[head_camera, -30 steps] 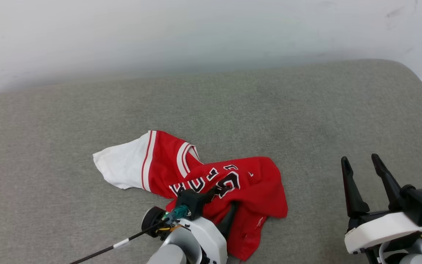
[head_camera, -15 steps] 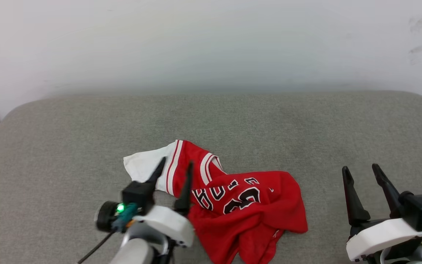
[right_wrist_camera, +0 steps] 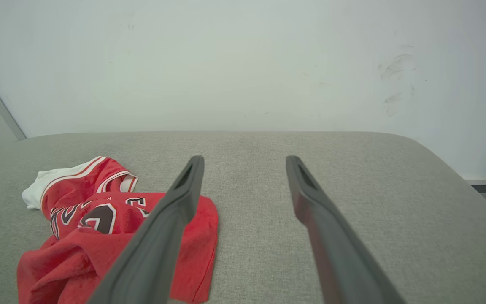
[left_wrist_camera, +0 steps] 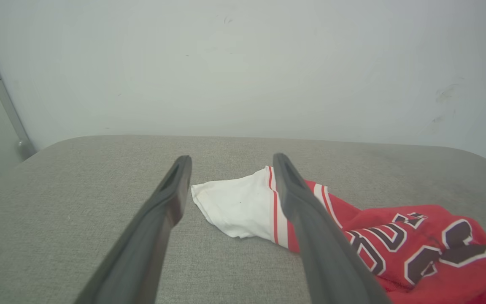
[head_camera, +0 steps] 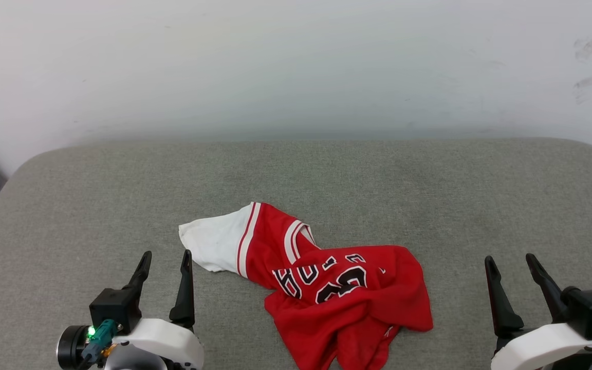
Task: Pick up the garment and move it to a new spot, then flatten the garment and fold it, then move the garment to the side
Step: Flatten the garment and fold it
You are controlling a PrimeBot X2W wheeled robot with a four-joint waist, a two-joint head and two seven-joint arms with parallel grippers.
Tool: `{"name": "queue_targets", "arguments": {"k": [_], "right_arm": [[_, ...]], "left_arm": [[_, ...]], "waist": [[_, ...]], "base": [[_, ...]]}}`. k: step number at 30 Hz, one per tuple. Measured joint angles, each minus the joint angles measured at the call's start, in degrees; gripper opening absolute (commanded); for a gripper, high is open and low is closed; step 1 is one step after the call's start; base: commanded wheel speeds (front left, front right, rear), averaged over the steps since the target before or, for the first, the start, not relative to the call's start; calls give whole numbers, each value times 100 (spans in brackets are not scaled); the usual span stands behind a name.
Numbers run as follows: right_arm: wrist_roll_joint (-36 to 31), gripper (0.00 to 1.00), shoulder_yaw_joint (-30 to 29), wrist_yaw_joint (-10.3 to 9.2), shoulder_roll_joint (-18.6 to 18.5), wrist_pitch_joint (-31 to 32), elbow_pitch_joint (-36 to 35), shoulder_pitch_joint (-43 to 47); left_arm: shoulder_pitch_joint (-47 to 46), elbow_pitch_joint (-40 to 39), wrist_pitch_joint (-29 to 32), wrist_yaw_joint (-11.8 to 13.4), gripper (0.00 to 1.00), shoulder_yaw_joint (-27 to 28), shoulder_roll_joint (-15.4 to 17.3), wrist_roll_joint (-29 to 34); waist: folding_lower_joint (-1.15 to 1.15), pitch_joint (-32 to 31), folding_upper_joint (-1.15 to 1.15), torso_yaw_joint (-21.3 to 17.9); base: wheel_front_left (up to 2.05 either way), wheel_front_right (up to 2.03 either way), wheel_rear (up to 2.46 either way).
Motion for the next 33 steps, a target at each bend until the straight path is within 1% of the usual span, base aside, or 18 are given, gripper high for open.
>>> {"name": "queue_targets", "arguments": {"k": [7, 10, 12, 14, 19, 23, 26, 29, 33], "right_arm": [[9, 100, -20, 1, 1, 77, -25, -1], [259, 100, -183, 1, 2, 266, 136, -2], [637, 100, -335, 1, -1, 588, 393, -8], [699, 100, -526, 1, 3, 946, 665, -54], [779, 100, -803, 0, -1, 2141, 1355, -547], [779, 100, -654, 1, -20, 3004, 1664, -1133], [821, 100, -455, 0, -181, 3506, 1933, -1613], [873, 100, -265, 0, -344, 3787, 2298, -2043], [1004, 100, -43, 0, -500, 3938, 2898, -2511]], "left_arm": [[52, -147, 49, 44, 100, -9, -8, -65], [52, -203, 53, 73, 100, -40, -33, -64], [49, -242, 54, 96, 100, -68, -53, -58], [44, -245, 52, 147, 100, -78, -49, 1], [-18, -252, 22, 143, 100, -132, -107, 9], [-157, -271, -12, 114, 100, -152, -135, 37], [-319, -285, -52, 76, 100, -178, -187, 51], [-455, -272, -82, 33, 100, -216, -242, 64], [-631, -220, -107, -57, 100, -259, -330, 88]], "waist": [[0, 23, 0, -9], [0, 33, 0, 10], [0, 49, 0, 45], [0, 74, 0, 101], [0, 186, 0, 284], [0, 354, 0, 450], [0, 546, 0, 570], [1, 734, 0, 700], [1, 969, 0, 883]], "base": [[0, 0, 0], [0, 0, 0], [0, 0, 0], [0, 0, 0], [0, 0, 0], [0, 0, 0], [0, 0, 0], [0, 0, 0], [0, 0, 0]]}}
